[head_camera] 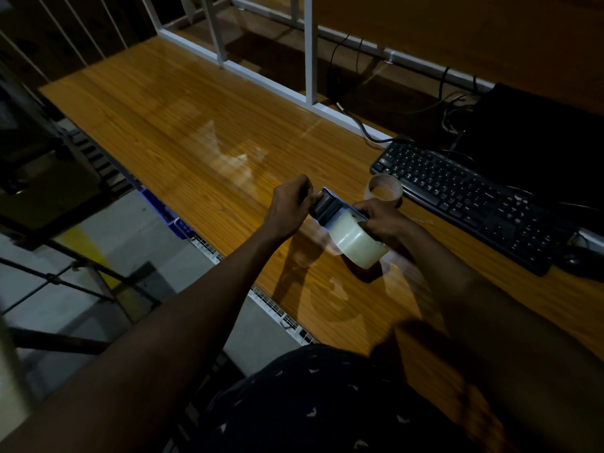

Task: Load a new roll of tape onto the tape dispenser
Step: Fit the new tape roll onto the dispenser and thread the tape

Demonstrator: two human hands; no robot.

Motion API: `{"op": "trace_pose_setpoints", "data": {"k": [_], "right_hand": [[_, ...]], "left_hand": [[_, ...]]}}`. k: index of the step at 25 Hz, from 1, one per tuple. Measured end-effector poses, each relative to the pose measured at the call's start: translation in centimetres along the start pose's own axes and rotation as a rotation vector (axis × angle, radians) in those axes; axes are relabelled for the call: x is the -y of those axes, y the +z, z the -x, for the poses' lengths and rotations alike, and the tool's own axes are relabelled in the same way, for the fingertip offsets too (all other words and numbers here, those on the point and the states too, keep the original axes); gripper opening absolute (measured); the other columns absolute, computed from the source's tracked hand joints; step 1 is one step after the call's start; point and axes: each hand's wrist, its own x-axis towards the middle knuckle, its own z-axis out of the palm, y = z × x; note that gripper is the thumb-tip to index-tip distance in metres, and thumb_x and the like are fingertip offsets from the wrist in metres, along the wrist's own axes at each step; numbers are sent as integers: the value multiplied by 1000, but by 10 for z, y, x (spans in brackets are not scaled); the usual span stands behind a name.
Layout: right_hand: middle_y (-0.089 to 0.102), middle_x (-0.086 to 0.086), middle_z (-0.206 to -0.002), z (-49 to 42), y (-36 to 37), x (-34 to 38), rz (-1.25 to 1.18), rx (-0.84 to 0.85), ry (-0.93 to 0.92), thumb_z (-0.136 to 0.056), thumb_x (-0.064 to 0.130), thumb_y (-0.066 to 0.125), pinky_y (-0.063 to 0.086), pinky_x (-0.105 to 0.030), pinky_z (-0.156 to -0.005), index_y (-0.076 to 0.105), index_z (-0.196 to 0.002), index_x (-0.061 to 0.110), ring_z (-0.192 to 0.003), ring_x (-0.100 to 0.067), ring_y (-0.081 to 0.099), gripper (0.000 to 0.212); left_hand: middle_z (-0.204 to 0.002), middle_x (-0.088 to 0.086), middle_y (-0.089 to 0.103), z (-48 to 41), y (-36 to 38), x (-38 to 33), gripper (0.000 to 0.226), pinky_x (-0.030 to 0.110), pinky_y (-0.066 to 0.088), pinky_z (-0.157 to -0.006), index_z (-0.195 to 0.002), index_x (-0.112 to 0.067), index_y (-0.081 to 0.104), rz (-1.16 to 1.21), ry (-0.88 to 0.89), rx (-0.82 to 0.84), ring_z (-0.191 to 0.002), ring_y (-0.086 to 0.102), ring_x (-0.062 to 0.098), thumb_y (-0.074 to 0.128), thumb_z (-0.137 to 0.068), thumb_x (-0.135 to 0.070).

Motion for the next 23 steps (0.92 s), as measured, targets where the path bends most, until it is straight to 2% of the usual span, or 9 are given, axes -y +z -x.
{"op": "trace_pose_setpoints", "data": {"k": [4, 8, 11, 14, 18, 23], "right_hand": [[66, -2, -91, 1, 0, 2, -2, -1, -6, -88, 0, 58, 41, -26, -61, 67, -111, 4, -76, -9, 59, 24], [67, 0, -90, 0, 0, 0, -5, 4, -1, -88, 0, 58, 44, -28, -65, 67, -109, 5, -82, -14, 60, 24], [65, 3, -89, 1, 1, 0, 5, 2, 5, -88, 0, 58, 44, -27, -65, 67, -109, 5, -80, -9, 59, 23], [63, 6, -86, 2, 1, 1, -10, -5, 10, -88, -3, 57, 44, -26, -65, 66, -110, 5, -77, -7, 57, 25], [64, 1, -87, -1, 1, 1, -16, -17, -5, -88, -3, 57, 43, -24, -61, 66, -112, 0, -75, -7, 58, 26], [65, 6, -87, -2, 1, 2, -32, -28, -8, -88, -3, 57, 42, -24, -60, 67, -109, 8, -77, -7, 59, 26]], "left_hand": [[-67, 2, 55, 1, 0, 2, 18, 22, 39, -51, -81, -7, 54, 3, 14, -18, -54, 52, 15, 61, -93, -19], [-65, -1, 55, 1, 2, 4, 18, 11, 37, -50, -79, -6, 54, 10, 10, -35, -52, 48, -2, 65, -91, -16], [-65, 0, 55, 1, 3, 4, 19, 10, 39, -52, -77, -3, 55, 22, 5, -53, -55, 53, -2, 67, -89, -12], [-64, -1, 53, 2, 7, 2, 20, 7, 38, -53, -74, -8, 52, 35, -17, -80, -58, 53, -6, 67, -88, -9], [-60, -12, 47, 2, 12, -2, 25, 8, 37, -52, -72, -14, 48, 110, -107, -152, -57, 53, -4, 67, -88, -9], [-64, -3, 53, -4, 7, -2, 17, 12, 41, -51, -80, -10, 54, 104, -129, -119, -55, 49, 1, 68, -88, -15]]}}
